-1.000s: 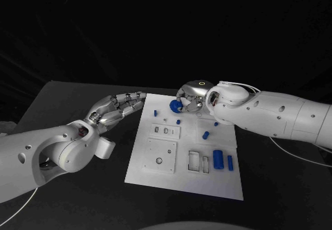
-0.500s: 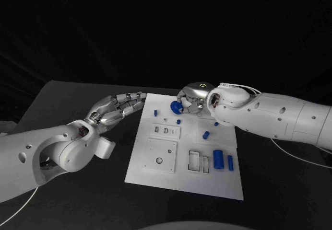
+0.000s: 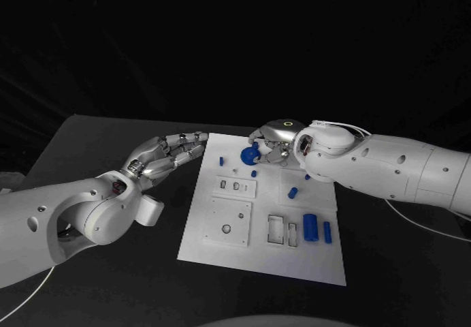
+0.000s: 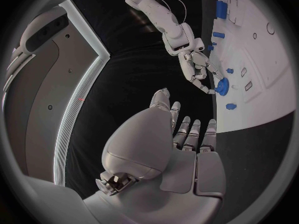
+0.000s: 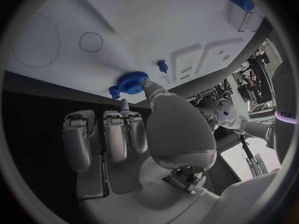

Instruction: Assemble the parts on the task board

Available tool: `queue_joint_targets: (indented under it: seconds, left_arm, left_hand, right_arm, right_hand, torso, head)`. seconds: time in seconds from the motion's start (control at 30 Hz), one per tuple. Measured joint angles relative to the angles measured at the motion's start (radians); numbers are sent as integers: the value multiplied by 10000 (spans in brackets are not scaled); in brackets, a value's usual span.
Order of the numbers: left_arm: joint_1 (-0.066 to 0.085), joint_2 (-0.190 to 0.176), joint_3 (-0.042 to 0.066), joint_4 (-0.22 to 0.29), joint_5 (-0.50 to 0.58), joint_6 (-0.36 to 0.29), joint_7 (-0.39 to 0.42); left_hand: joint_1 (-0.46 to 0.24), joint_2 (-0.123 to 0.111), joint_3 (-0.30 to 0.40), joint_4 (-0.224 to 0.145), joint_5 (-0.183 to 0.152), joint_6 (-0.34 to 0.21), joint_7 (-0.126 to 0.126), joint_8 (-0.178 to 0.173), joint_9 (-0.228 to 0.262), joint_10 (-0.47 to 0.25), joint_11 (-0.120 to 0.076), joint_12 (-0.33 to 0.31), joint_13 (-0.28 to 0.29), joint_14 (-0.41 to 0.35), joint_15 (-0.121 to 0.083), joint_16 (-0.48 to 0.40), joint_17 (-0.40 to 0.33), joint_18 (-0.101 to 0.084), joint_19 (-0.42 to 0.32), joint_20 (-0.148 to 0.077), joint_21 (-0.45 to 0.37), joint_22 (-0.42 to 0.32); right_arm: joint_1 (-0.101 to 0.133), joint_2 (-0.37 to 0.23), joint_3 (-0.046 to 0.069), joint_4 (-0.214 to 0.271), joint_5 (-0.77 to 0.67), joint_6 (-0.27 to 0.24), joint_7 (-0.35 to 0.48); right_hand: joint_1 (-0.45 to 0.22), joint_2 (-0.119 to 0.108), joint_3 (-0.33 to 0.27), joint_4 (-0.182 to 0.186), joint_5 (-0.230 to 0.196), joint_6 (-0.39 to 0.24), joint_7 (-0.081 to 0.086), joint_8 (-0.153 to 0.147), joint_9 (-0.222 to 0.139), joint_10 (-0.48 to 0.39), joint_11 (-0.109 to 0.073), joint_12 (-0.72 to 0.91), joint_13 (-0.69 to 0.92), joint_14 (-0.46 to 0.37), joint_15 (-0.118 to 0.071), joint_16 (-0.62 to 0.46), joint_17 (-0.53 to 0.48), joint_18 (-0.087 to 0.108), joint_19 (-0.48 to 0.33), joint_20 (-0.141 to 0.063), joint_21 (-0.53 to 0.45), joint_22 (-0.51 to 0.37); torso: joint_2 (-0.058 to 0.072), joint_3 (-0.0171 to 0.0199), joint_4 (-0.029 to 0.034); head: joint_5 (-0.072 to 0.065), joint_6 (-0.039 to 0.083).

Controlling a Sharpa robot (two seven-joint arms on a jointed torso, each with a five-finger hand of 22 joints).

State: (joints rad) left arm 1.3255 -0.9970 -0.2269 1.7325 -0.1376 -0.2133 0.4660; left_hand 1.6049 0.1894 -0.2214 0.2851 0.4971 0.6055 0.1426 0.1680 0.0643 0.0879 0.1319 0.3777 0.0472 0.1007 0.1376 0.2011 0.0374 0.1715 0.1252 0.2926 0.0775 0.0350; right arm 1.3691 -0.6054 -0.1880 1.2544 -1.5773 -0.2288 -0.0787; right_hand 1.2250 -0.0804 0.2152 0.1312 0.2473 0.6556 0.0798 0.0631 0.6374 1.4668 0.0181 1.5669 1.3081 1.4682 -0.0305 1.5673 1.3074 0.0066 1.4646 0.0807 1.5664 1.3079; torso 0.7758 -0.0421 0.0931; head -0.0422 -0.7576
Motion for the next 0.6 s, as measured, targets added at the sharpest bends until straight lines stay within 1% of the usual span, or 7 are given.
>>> queue_joint_targets:
  seconds: [0.2, 0.3, 0.37, 0.5, 0.53, 0.57, 0.6]
  left_arm:
    - [0, -3, 0, -3, 0, 2, -14]
    - [0, -5, 0, -6, -1, 3, -19]
    - [-1, -5, 0, -9, -1, 4, -22]
    - [-1, -4, 0, -21, -1, 5, -25]
    - [-1, -5, 0, -21, -1, 5, -25]
    - [-1, -7, -1, -20, -1, 5, -25]
    - [-2, -15, -1, -19, -2, 6, -25]
  left_hand:
    - [0, 0, 0, 0, 43, 0, 0, 0, 0, 0, 0, 0, 0, 0, 0, 0, 0, 0, 0, 0, 0, 0]
    - [0, 0, 0, 0, 43, 0, 0, 0, 0, 0, 0, 0, 0, 0, 0, 0, -1, 0, 0, 0, 0, 0]
    - [0, 0, 0, 0, 43, 0, 0, 0, 0, 0, 0, 0, 0, 0, 0, 0, 0, 0, 0, 0, 0, 0]
    - [0, 0, 0, 0, 43, 0, 0, 0, 0, 0, 0, 0, 0, 0, 0, 0, -1, 0, 0, 0, 0, 9]
    - [0, 0, 0, 0, 43, 0, 0, 0, 0, 0, 0, 0, 0, 0, 0, 0, 0, 1, 0, 0, 0, 9]
    - [0, 0, 0, 0, 43, 0, 0, 0, 0, 0, 0, 0, 0, 0, 0, 0, 0, 0, 0, 0, 0, 9]
    - [0, 0, 0, 0, 43, 0, 0, 0, 0, 0, 0, 0, 0, 0, 0, 0, -1, 1, 0, 0, 0, 9]
  right_arm:
    - [-1, -71, 1, 27, 129, -91, 95]
    - [-6, -114, 2, 50, 207, -145, 156]
    - [-18, -154, 2, 75, 268, -188, 210]
    - [-47, -311, 2, 176, 366, -324, 333]
    - [-55, -380, 1, 208, 391, -390, 375]
    - [-61, -450, 0, 245, 411, -459, 409]
    - [-66, -537, -1, 295, 431, -545, 451]
  right_hand:
    - [18, 18, 0, 0, 0, -31, 31, 0, -90, 0, -1, 0, 0, 0, 0, 0, 0, 1, 0, 0, 0, -1]
    - [120, 119, -28, -32, 84, 44, -43, 1, -190, -6, -70, 0, -1, -21, -21, 0, 0, 0, 0, 0, 0, -1]
    - [120, 119, 4, -65, 169, 51, -51, 1, -265, 0, -76, 0, -1, -37, -37, 0, 0, 1, 0, 0, 0, -1]
    - [159, 159, 0, -88, 181, 51, -51, 1, -341, 0, -76, 0, -2, -37, -38, 0, -1, 0, 0, 0, 0, -2]
    - [160, 159, -24, -111, 95, 51, -51, 1, -415, 0, -76, 0, -2, -15, -60, 0, -1, 0, 0, -1, 0, -2]
    - [141, 177, -75, -62, -102, 53, -51, 1, -484, 0, -76, 0, -2, 1, -76, 0, -1, 1, 22, -22, 0, -2]
    - [22, 229, -184, 45, -406, 142, -58, 1, -556, -1, -76, 0, -2, 1, -76, 0, -1, 1, 40, -40, 0, -2]
  torso:
    - [3, 0, 0]
    - [4, 0, -1]
    - [4, 0, -3]
    - [5, 0, -1]
    - [5, 0, -1]
    - [5, 0, -1]
    - [5, 0, -1]
  head:
    - [17, 8]
    - [27, 9]
    - [32, 10]
    - [25, 26]
    - [22, 35]
    - [20, 47]
    - [20, 55]
